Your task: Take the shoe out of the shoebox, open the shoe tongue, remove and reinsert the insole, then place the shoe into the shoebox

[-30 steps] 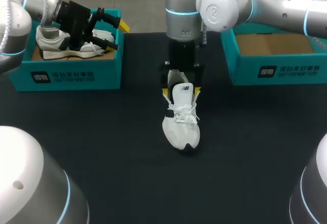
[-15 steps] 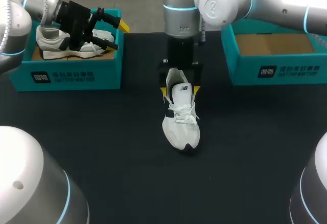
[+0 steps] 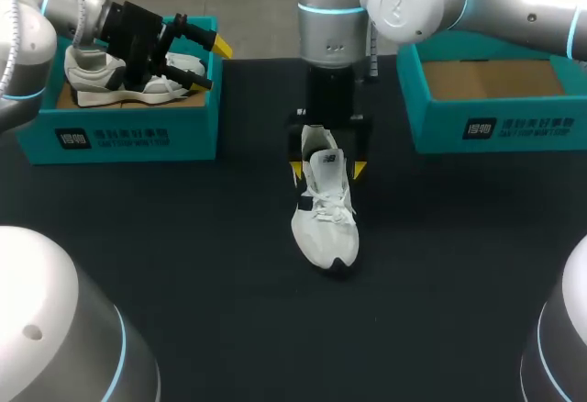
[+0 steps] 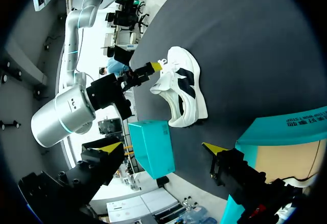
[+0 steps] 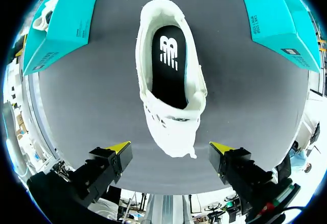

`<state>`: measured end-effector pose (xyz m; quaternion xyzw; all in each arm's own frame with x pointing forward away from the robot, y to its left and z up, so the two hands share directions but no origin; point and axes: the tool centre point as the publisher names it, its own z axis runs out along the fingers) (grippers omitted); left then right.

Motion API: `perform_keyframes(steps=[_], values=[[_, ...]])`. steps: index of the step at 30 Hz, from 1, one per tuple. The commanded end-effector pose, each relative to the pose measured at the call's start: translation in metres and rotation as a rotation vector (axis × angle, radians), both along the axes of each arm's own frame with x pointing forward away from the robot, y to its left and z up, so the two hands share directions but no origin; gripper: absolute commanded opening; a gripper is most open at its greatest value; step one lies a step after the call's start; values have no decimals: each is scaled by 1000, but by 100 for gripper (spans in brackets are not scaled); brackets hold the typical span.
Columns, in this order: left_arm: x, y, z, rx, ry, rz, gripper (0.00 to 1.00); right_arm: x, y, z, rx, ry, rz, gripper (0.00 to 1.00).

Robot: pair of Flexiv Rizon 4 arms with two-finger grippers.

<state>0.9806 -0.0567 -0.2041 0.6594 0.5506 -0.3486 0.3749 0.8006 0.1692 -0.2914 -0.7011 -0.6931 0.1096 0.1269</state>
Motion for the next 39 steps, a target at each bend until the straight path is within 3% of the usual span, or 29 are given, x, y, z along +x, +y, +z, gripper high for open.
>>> perform_keyframes(steps=[1,2,5,8,15,21,26,39], values=[[0,0,0,3,-1,-1,100,-17,-11,12,10,-34,-12,68],[0,0,0,3,-1,-1,100,-19,-11,13,11,-31,-15,49],[0,0,0,3,-1,-1,100,-25,-11,16,15,-25,-18,32],[0,0,0,3,-1,-1,100,-28,-10,20,22,-32,-21,0],[0,0,0,3,-1,-1,100,-22,-11,14,33,-59,-10,0],[0,0,0,3,-1,-1,100,-4,-10,0,19,-190,34,0],[0,0,0,3,-1,-1,100,10,-6,-5,14,-219,56,0],[0,0,0,3,-1,-1,100,43,2,-45,24,-278,115,0]])
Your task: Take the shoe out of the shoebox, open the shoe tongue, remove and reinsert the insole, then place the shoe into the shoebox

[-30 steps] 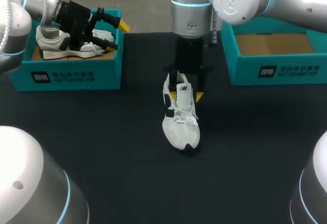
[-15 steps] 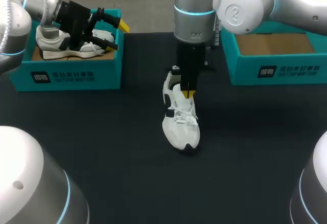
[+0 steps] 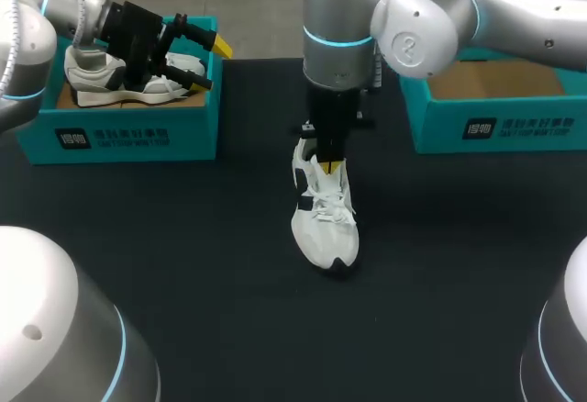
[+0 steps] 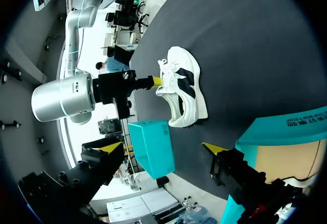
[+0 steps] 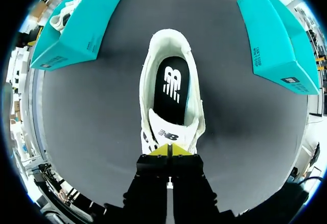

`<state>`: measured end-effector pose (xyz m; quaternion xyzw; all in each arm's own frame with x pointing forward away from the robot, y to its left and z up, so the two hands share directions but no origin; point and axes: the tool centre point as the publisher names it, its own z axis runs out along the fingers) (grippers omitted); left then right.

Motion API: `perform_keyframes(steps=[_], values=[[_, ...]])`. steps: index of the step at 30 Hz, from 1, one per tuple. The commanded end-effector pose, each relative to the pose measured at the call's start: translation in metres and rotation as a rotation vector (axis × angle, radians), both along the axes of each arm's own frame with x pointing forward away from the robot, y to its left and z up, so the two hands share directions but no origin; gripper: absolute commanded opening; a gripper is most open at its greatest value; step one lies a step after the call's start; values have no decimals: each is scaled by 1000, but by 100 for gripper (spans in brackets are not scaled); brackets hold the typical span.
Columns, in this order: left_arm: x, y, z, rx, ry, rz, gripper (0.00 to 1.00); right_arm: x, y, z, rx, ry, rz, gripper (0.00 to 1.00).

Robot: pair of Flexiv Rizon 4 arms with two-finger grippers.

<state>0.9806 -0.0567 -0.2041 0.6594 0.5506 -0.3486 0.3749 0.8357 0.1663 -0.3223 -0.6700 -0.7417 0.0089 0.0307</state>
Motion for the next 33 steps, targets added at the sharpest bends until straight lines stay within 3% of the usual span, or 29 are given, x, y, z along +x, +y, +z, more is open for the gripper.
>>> perform_keyframes(steps=[1,5,12,20,28,33], values=[[0,0,0,3,-1,-1,100,10,5,-17,13,-9,10,0],[0,0,0,3,-1,-1,100,13,6,-16,7,-16,15,0],[0,0,0,3,-1,-1,100,10,0,2,-3,-55,9,0],[0,0,0,3,-1,-1,100,24,3,-23,-13,-121,53,0],[0,0,0,3,-1,-1,100,22,-5,16,9,-222,171,0],[0,0,0,3,-1,-1,100,24,-8,19,-25,-227,182,0]])
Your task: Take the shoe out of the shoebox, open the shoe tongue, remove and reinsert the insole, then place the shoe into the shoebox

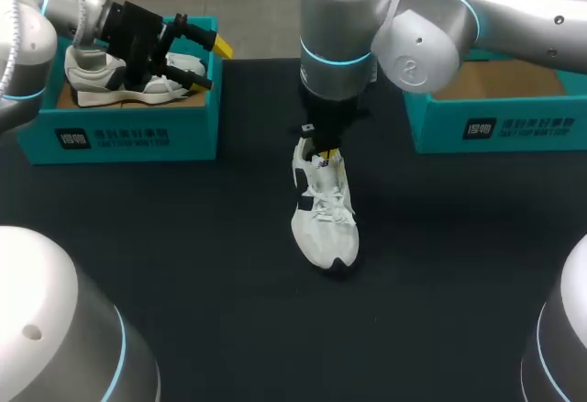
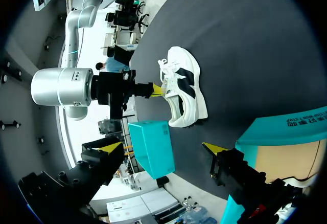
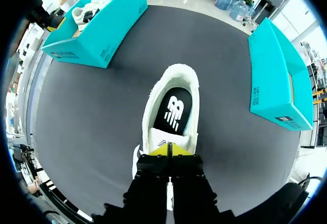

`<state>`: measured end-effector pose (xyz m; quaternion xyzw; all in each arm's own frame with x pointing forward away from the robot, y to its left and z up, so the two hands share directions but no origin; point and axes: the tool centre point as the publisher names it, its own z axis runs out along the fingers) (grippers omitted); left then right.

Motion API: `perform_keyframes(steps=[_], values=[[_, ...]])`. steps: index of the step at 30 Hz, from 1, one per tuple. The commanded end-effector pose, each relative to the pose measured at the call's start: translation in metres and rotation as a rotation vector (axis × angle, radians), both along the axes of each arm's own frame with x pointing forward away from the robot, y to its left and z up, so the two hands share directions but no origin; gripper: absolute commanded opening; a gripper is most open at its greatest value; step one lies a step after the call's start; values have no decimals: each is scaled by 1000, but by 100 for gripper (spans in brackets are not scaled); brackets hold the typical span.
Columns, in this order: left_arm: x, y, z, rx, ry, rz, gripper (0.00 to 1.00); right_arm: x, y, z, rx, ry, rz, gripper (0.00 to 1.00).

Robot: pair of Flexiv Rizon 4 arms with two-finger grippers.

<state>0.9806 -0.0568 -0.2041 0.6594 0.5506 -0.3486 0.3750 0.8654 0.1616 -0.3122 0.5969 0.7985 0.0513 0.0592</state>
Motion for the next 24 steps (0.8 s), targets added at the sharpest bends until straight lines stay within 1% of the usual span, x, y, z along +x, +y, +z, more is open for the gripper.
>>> perform_keyframes(steps=[1,14,15,16,17,18,19,20,21,22,23,24], values=[[0,0,0,3,-1,-1,100,-6,-3,9,2,-10,-1,0],[0,0,0,3,-1,-1,100,-6,-3,9,2,-10,-1,0],[0,0,0,3,-1,-1,100,1,0,9,69,-128,131,0],[0,0,0,3,-1,-1,100,6,2,11,79,-205,282,0],[0,0,0,3,-1,-1,100,10,4,14,41,-313,457,0],[0,0,0,3,-1,-1,100,11,4,15,21,-380,584,0],[0,0,0,3,-1,-1,100,12,3,16,32,-435,742,0],[0,0,0,3,-1,-1,100,11,-1,17,41,-488,860,0],[0,0,0,3,-1,-1,100,10,-4,18,41,-523,1007,0],[0,0,0,3,-1,-1,100,9,-6,18,21,-524,1103,0],[0,0,0,3,-1,-1,100,7,-10,17,-76,-494,1227,0],[0,0,0,3,-1,-1,100,7,-10,17,-76,-494,1227,0]])
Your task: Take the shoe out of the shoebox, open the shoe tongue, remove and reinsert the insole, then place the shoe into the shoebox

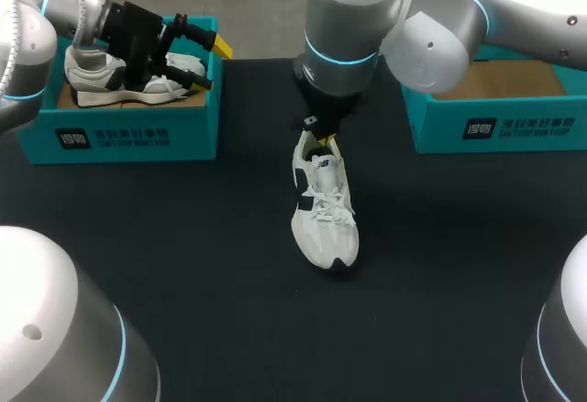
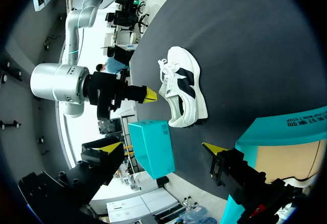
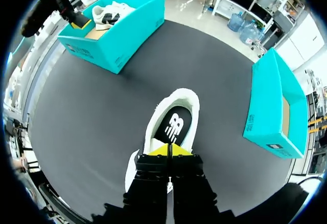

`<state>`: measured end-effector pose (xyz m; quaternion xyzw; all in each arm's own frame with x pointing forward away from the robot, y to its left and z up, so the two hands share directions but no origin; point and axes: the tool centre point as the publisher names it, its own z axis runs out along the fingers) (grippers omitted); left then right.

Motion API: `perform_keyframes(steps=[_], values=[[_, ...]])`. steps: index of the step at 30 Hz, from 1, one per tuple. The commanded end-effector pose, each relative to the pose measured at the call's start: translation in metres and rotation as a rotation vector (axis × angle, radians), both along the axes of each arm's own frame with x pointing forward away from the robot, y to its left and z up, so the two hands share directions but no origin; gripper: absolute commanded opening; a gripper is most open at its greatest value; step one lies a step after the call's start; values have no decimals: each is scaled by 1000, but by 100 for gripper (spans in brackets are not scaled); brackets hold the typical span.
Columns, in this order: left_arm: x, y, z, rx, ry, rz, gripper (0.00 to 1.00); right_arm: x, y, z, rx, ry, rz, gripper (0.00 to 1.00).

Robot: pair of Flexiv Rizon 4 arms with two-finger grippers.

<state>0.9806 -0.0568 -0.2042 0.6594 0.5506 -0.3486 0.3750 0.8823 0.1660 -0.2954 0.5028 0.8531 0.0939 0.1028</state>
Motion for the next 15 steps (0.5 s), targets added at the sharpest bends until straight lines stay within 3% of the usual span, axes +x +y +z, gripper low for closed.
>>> perform_keyframes(steps=[1,10,12,15], values=[[0,1,1,3,-1,-1,100,-10,-15,0,-95,-383,1004,0],[0,1,1,3,-1,-1,100,-10,-15,0,-95,-383,1004,0],[0,1,1,3,-1,-1,100,-12,-11,-8,-107,-353,1210,0],[0,1,1,3,-1,-1,100,-3,-21,-9,-93,-292,1378,0]])
